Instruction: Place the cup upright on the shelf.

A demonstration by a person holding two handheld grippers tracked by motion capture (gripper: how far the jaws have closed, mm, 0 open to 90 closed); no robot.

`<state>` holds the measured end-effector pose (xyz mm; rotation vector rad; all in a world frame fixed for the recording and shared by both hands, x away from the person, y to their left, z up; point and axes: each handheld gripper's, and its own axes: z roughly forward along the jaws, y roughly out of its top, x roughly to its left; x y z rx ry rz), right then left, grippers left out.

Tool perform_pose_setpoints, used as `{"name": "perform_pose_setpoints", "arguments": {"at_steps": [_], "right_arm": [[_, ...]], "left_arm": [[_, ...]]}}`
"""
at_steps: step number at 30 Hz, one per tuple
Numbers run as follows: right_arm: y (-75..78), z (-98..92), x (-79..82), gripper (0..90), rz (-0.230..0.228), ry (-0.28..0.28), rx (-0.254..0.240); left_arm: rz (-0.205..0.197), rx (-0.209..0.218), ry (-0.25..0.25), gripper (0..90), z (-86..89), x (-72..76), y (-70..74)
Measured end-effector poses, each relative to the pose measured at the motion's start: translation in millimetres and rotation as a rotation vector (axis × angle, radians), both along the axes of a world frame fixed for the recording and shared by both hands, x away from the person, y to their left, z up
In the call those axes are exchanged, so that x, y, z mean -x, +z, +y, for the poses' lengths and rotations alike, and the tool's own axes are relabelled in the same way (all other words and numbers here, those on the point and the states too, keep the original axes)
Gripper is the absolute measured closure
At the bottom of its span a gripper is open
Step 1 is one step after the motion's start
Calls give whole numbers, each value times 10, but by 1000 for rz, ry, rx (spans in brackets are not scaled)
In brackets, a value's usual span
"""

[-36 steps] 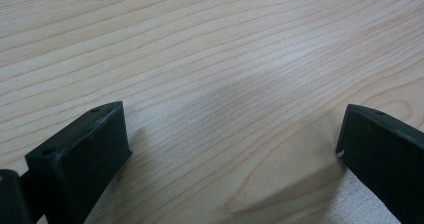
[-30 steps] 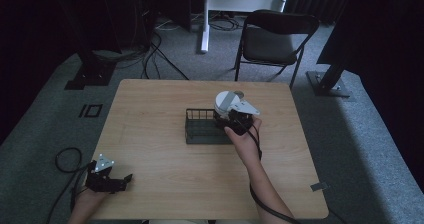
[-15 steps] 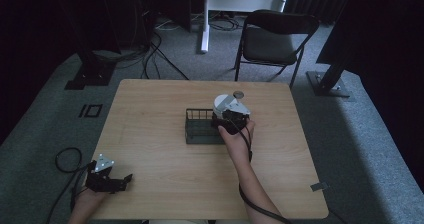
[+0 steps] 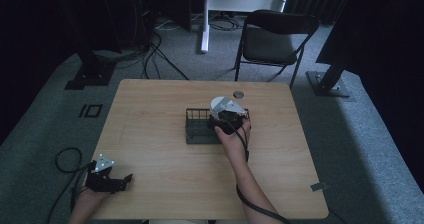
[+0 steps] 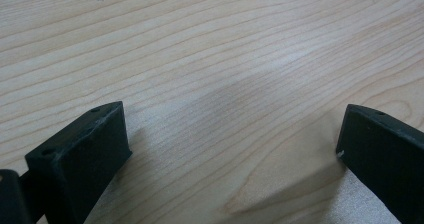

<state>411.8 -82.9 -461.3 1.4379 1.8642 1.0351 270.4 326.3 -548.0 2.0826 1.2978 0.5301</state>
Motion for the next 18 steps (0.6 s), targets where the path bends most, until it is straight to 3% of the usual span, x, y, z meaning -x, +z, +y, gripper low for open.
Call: {"name": "perform_pose_setpoints", "arguments": {"at_steps": [6, 18], "right_arm": [[-27, 36, -22, 182, 19, 12, 31], [-46, 27, -1, 182, 15, 21, 9]], "left_arm": [[0, 1, 0, 6, 0, 0, 0], [-1, 0, 0, 6, -1, 0, -1]]}}
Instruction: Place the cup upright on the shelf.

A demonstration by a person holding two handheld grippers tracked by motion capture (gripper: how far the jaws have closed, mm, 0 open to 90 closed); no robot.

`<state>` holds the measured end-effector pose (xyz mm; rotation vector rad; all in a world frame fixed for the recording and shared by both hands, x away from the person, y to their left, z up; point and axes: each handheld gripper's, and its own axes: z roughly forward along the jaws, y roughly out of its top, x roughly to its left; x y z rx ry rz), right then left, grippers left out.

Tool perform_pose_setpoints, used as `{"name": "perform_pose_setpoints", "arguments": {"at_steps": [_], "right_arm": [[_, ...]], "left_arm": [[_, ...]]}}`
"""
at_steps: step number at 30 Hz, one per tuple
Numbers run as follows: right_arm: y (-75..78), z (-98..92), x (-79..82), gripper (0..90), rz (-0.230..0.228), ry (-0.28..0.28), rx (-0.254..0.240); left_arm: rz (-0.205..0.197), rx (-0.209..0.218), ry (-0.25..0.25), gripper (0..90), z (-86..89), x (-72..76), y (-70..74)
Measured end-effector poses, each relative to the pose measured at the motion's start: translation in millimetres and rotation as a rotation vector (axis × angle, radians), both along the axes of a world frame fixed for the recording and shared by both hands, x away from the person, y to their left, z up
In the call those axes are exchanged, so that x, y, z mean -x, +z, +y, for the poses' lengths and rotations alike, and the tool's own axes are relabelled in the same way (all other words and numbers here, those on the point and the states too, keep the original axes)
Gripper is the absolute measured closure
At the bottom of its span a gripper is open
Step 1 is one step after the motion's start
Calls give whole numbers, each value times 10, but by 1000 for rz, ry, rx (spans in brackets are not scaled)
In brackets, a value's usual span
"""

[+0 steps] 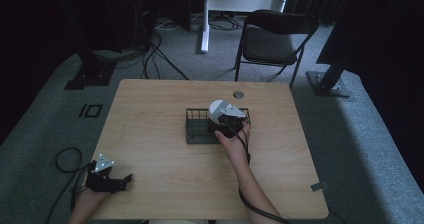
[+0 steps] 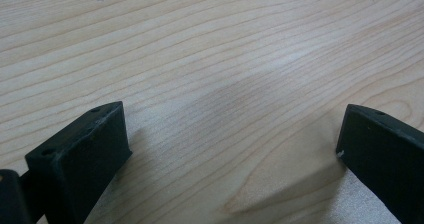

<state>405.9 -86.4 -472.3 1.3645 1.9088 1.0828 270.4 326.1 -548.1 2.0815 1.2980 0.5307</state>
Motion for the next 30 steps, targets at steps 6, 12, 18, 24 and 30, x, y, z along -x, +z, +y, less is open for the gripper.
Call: {"name": "perform_pose_setpoints", "arguments": {"at_steps": [6, 12, 18, 24, 30], "right_arm": [[-26, -22, 11, 164, -10, 8, -20], [-38, -28, 32, 130, -10, 13, -18], [-17, -57, 70, 126, -17, 24, -32], [-20, -111, 110, 124, -44, 48, -15], [-50, -161, 132, 118, -66, 89, -38]], "left_arm": [[0, 0, 0, 6, 0, 0, 0], [0, 0, 0, 6, 0, 0, 0], [0, 0, 0, 6, 0, 0, 0], [0, 0, 0, 6, 0, 0, 0], [0, 0, 0, 6, 0, 0, 0]]}}
